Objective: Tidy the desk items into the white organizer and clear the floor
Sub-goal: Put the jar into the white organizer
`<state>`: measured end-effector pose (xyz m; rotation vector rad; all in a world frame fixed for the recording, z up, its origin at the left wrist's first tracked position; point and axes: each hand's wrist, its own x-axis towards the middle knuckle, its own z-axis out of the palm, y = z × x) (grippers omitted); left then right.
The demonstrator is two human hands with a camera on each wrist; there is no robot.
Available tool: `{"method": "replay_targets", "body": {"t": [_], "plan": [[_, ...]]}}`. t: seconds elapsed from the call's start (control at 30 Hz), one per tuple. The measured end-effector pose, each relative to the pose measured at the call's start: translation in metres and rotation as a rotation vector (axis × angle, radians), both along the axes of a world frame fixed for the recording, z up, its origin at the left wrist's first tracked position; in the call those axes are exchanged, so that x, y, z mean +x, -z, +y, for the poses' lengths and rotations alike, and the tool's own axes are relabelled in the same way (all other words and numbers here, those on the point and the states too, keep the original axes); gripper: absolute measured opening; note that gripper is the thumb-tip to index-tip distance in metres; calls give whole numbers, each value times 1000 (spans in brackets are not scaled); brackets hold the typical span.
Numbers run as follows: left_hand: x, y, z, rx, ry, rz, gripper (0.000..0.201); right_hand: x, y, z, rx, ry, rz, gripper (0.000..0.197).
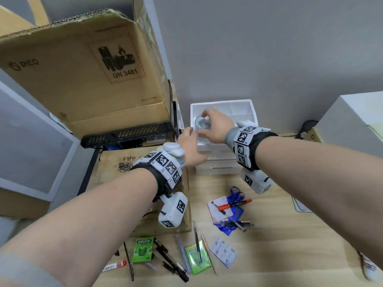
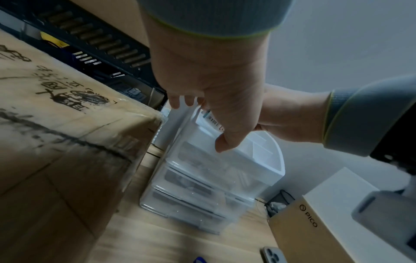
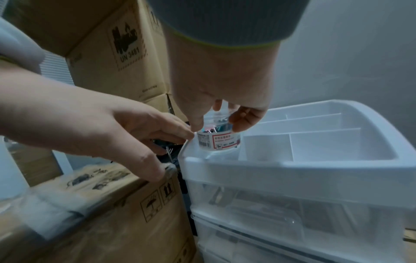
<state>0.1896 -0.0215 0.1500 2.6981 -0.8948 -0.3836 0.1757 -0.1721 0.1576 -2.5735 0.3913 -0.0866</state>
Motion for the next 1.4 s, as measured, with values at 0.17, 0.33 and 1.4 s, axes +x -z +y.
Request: {"method": "replay_targets", "body": {"t": [0.17, 0.33, 1.4], "plan": [[7, 4, 3, 16, 46, -58, 64, 1, 12, 5, -98, -17, 38, 48], [12, 3, 2, -20, 40, -78, 48, -10, 15, 9, -228, -40, -141, 23], [-25, 20, -8, -71, 41, -271, 55, -67, 43, 7, -222, -96, -338, 42]]}}
